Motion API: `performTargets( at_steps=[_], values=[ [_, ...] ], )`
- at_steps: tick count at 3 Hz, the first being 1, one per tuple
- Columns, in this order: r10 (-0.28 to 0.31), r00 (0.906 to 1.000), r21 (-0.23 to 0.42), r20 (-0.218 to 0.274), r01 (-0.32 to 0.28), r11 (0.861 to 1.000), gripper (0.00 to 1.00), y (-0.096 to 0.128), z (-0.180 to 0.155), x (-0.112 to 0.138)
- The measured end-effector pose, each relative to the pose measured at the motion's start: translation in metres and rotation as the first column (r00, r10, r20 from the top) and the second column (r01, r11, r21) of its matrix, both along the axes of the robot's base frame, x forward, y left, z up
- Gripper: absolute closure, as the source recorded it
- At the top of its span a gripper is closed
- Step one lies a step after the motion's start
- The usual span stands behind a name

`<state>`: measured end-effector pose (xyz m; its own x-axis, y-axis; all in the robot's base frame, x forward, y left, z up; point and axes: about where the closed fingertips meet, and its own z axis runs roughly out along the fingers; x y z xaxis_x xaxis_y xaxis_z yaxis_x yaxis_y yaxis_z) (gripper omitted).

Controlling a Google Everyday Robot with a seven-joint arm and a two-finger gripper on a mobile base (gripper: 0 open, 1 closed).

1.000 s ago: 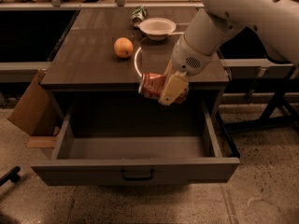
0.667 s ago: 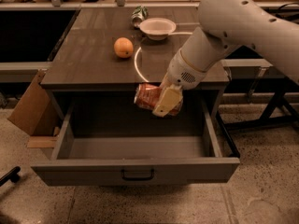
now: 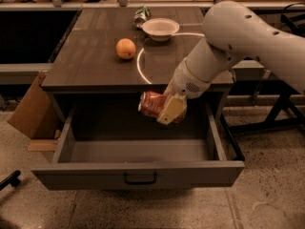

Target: Place coke can into top drawer

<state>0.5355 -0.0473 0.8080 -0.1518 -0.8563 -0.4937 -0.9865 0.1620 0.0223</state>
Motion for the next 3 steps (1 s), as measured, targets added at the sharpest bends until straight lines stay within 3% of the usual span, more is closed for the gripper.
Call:
performTargets(
  at_steps=[1, 3],
  values=[
    [-0.029, 0.9993, -0.005, 0.022, 0.029, 1.000, 1.00, -0.006, -0.022, 0.006],
    [-0.120, 0.9926, -0.009, 0.018, 0.120, 0.993, 1.00, -0.019, -0.073, 0.022]
  ],
)
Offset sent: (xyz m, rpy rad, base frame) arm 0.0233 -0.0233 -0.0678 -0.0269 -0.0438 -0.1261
